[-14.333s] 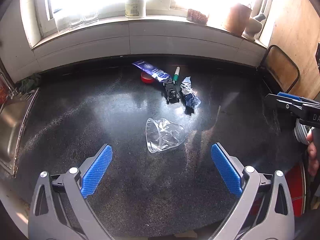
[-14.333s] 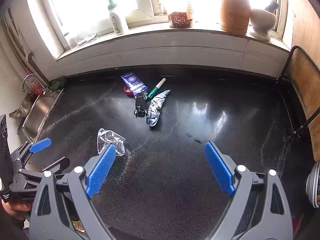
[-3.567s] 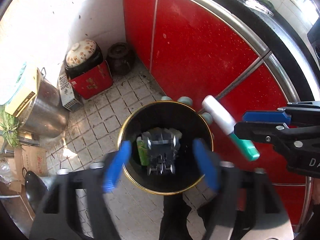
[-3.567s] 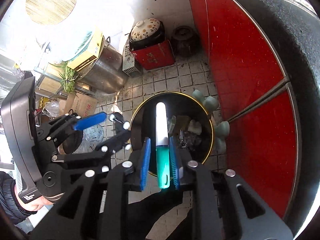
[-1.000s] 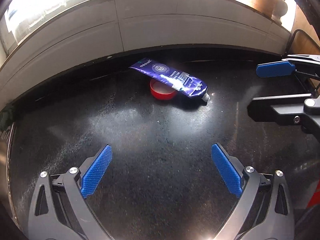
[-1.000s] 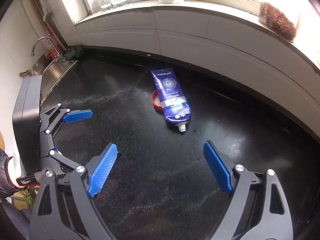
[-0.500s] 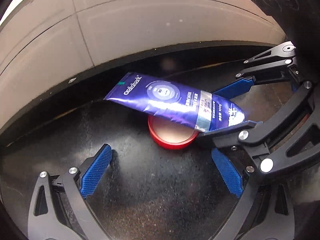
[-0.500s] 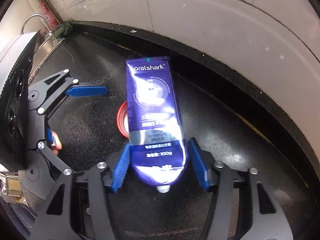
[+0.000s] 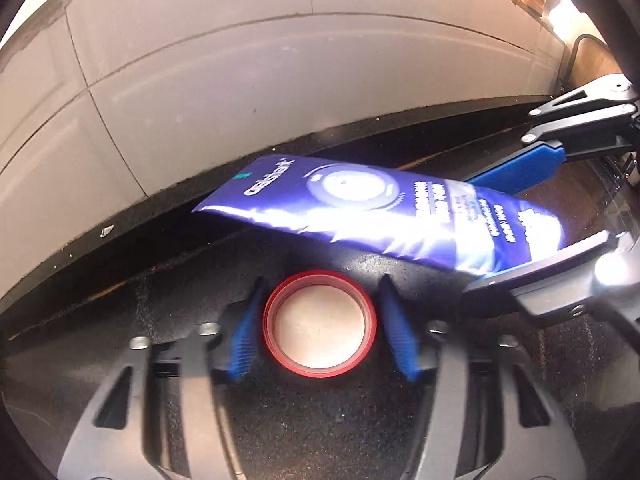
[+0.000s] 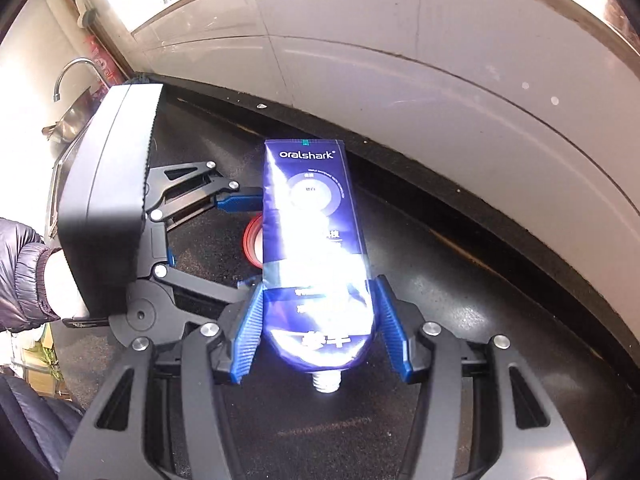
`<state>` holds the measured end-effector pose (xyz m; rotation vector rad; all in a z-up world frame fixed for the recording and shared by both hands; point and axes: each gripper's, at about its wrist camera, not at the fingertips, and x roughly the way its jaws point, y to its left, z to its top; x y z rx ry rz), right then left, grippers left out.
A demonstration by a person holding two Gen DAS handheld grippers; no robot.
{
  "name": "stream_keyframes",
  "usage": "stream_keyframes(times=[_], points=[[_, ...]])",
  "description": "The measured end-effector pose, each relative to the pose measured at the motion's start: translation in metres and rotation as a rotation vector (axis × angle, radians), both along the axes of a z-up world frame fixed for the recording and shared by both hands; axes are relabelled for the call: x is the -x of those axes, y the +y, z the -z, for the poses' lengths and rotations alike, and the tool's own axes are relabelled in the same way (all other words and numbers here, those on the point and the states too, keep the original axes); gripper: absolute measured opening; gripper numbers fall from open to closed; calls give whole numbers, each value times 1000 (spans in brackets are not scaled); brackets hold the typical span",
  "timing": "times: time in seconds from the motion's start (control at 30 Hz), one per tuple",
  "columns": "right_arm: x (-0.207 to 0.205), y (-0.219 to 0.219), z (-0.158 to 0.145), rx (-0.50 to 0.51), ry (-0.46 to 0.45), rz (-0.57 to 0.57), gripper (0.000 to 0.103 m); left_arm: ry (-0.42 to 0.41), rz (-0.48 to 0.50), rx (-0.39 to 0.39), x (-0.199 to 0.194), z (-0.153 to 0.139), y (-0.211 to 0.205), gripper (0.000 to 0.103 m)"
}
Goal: Collect trash
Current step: 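Grasp the red lid with left tool while right tool grasps blue toothpaste tube, then lift the red lid and toothpaste tube and carry them toward the bin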
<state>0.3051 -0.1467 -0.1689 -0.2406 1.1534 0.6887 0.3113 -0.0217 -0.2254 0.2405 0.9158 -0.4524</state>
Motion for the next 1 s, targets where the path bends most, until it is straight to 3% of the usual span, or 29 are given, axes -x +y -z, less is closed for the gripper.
stream_keyframes(times=[0.17,0.37,0.57,1.0], points=[[15,-13,-18,5,-31,32,53,7,-49,-27,9,-4,0,48],[45,-6,-45,-7,-87,47,53,-21,-105,-35,38,-39,-4,48],[96,-10,-64,-19,-120,50,53,-44,-177,-34,96,-79,4,48],[209,-19,-71,-17,-127,15,53,-41,-280,-38,225,-96,21,48]])
